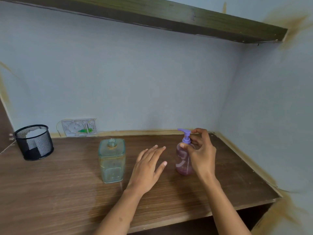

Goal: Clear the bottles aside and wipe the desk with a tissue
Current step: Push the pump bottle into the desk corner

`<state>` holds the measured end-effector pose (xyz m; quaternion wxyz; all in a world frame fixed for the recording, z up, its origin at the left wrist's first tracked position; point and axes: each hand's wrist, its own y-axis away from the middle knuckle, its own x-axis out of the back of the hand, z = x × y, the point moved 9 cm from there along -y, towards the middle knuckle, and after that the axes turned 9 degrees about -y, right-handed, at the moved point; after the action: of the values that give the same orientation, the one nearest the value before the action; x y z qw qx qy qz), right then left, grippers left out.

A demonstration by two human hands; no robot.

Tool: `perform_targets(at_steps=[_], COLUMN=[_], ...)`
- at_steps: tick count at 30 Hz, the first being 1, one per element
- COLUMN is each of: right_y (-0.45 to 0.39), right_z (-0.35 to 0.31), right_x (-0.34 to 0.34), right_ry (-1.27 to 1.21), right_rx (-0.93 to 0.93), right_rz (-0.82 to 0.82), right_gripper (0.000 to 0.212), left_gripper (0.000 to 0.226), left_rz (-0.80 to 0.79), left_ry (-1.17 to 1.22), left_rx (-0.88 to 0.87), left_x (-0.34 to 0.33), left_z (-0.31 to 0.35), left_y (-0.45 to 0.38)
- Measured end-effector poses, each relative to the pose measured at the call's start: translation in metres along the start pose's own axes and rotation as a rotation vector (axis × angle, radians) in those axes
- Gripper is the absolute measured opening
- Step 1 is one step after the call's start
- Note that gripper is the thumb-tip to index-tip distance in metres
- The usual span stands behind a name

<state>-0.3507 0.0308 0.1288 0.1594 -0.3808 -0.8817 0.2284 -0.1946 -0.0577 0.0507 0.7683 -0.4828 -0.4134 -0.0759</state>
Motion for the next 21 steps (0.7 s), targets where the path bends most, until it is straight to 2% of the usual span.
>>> perform_targets(at_steps=[3,6,13,21], right_y=[0.003,0.005,0.008,0.007], right_z=[0.0,-0.001,0.007,-0.009], right_x=[0.009,0.013,0.012,0.02], right_ry=[0.021,0.071,0.129,0.317], right_rx=[0.035,0.075,0.158,0.367], right_rz=[0.032,0.029,-0.058,-0.01], right_gripper=[0.052,0.054,0.047,0.037], left_gripper=[0.039,0.037,0.037,0.039], left_rz=[0.011,0.02,-0.133,-0.208], left_ry=[-0.03,-0.067,-0.05,-0.04], left_rx=[0.008,0.088,0.217,0.267], left_x=[-0.003,-0.003,-0.011,-0.012], left_z=[-0.003,-0.013,-0.025,-0.028], left_y=[-0.001,-0.001,0.002,0.008])
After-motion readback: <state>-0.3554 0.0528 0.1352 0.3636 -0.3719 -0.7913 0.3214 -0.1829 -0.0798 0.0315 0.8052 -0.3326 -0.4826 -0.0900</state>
